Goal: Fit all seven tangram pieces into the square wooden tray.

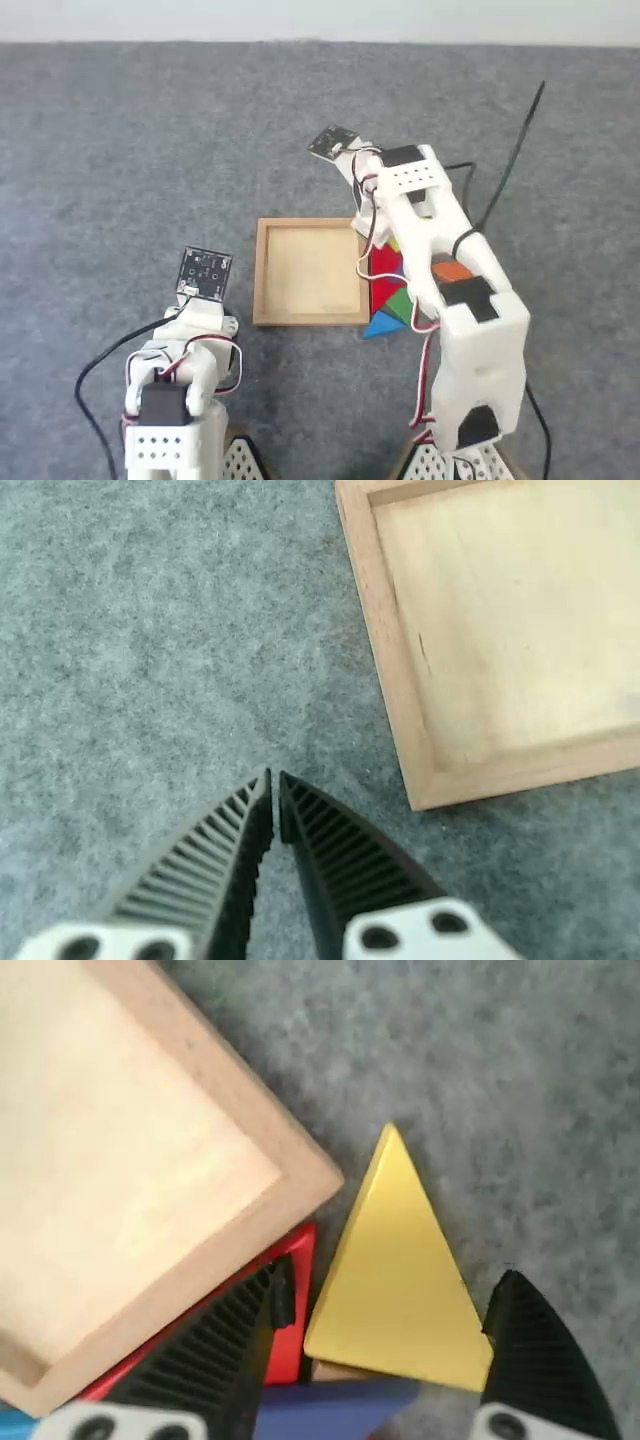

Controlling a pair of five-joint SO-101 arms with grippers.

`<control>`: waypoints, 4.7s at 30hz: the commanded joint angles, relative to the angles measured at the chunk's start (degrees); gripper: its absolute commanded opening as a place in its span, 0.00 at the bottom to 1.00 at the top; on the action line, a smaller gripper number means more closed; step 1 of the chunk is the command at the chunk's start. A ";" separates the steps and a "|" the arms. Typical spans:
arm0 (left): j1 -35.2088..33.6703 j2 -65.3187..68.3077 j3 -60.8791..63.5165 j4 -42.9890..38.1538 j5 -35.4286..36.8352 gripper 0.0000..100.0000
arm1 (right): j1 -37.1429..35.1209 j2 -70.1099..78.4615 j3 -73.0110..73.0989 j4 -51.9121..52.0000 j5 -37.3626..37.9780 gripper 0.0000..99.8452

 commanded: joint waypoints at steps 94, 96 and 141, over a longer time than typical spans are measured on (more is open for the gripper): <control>-0.18 -1.14 -0.66 0.26 0.53 0.01 | 21.23 -15.25 -2.73 15.25 -16.79 0.07; -0.18 -1.14 -0.66 0.26 0.53 0.01 | 23.60 -14.46 -2.73 16.04 -16.70 0.07; -0.18 -1.14 -0.66 0.26 0.53 0.01 | 14.20 7.96 -13.98 -1.45 -39.65 0.36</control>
